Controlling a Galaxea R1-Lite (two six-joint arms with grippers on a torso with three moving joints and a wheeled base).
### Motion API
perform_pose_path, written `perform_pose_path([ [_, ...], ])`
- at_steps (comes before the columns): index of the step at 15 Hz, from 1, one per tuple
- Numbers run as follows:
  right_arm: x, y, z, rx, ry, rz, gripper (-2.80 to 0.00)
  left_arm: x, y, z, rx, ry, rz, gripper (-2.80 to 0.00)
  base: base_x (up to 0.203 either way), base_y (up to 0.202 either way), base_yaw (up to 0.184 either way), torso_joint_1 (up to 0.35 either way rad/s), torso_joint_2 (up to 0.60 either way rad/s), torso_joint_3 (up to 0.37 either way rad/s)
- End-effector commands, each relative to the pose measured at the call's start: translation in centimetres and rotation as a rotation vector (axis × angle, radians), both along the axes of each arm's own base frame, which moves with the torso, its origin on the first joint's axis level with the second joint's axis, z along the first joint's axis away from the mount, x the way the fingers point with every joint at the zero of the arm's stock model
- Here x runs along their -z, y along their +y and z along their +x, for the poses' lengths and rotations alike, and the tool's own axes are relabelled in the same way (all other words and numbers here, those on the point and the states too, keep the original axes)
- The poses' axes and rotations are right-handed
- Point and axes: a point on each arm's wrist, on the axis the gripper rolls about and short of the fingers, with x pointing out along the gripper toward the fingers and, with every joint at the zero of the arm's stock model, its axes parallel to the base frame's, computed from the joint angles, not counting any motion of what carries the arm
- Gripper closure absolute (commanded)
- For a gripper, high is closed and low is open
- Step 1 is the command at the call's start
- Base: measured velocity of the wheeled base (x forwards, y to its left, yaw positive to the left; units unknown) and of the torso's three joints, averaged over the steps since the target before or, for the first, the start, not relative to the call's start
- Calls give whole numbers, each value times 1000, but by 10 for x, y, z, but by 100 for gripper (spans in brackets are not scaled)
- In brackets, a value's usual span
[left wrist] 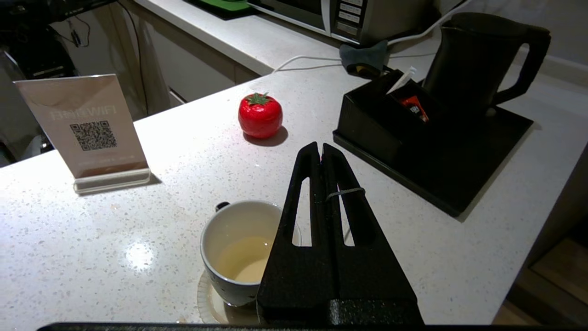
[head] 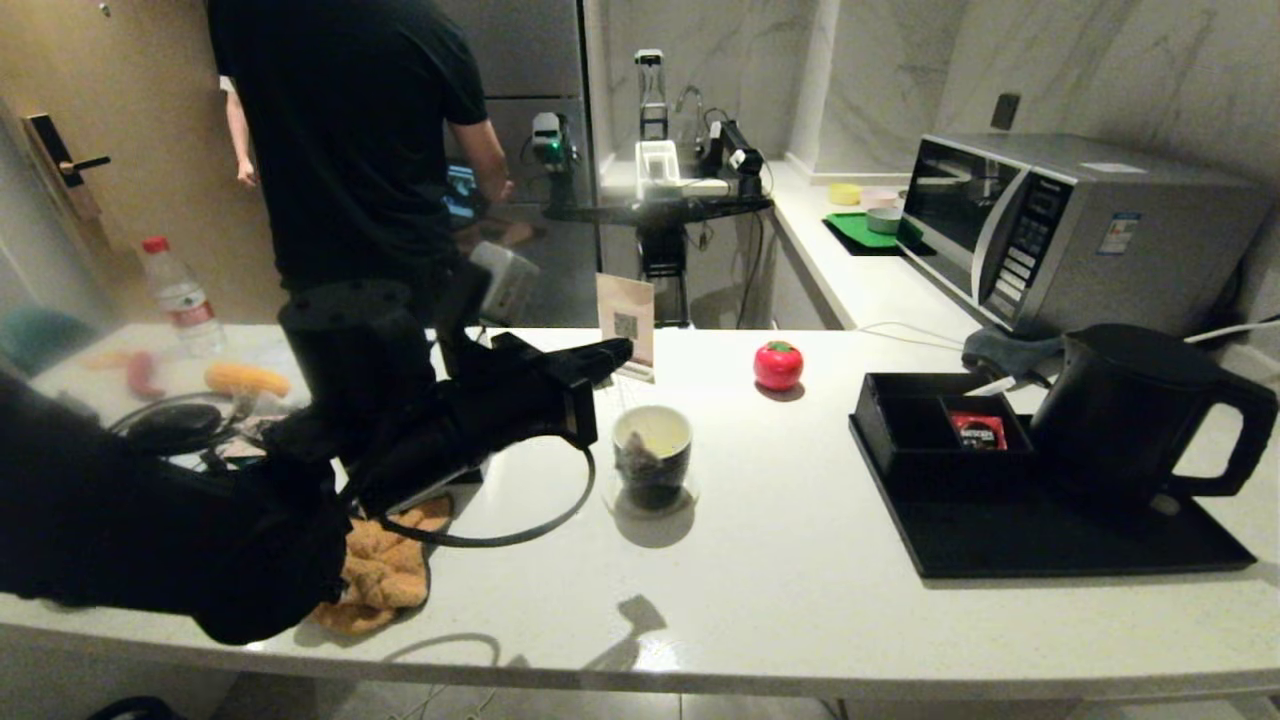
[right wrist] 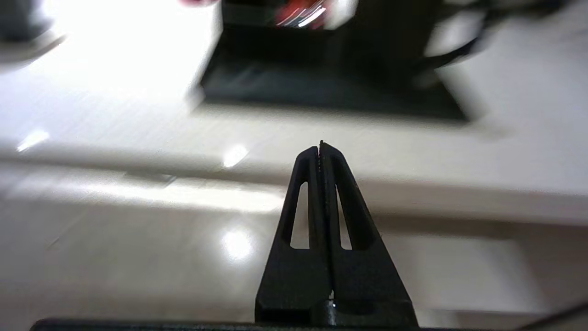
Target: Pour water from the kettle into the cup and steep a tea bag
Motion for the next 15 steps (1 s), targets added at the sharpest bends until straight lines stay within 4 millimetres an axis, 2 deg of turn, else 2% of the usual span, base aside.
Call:
perform_pose_path([
  [1, 4, 1, -8, -30, -23, 60, 0, -1, 1, 3, -5, -5, -5, 0, 0, 0, 0, 0, 0, 0],
  [4, 4, 1, -8, -30, -30, 80, 0, -8, 0, 8, -11, -19, -35, 0, 0, 0, 0, 0, 0, 0],
  [9, 4, 1, -8, -29, -31, 84, 0, -18, -6, 34, -32, -65, -64, 0, 0, 0, 0, 0, 0, 0],
  [12, 4, 1, -8, -29, -31, 84, 0, -13, -14, 55, -38, -74, -68, 0, 0, 0, 0, 0, 0, 0],
  [15, 4, 1, -8, -29, -31, 84, 0, 1, -22, 78, -46, -65, -63, 0, 0, 0, 0, 0, 0, 0],
])
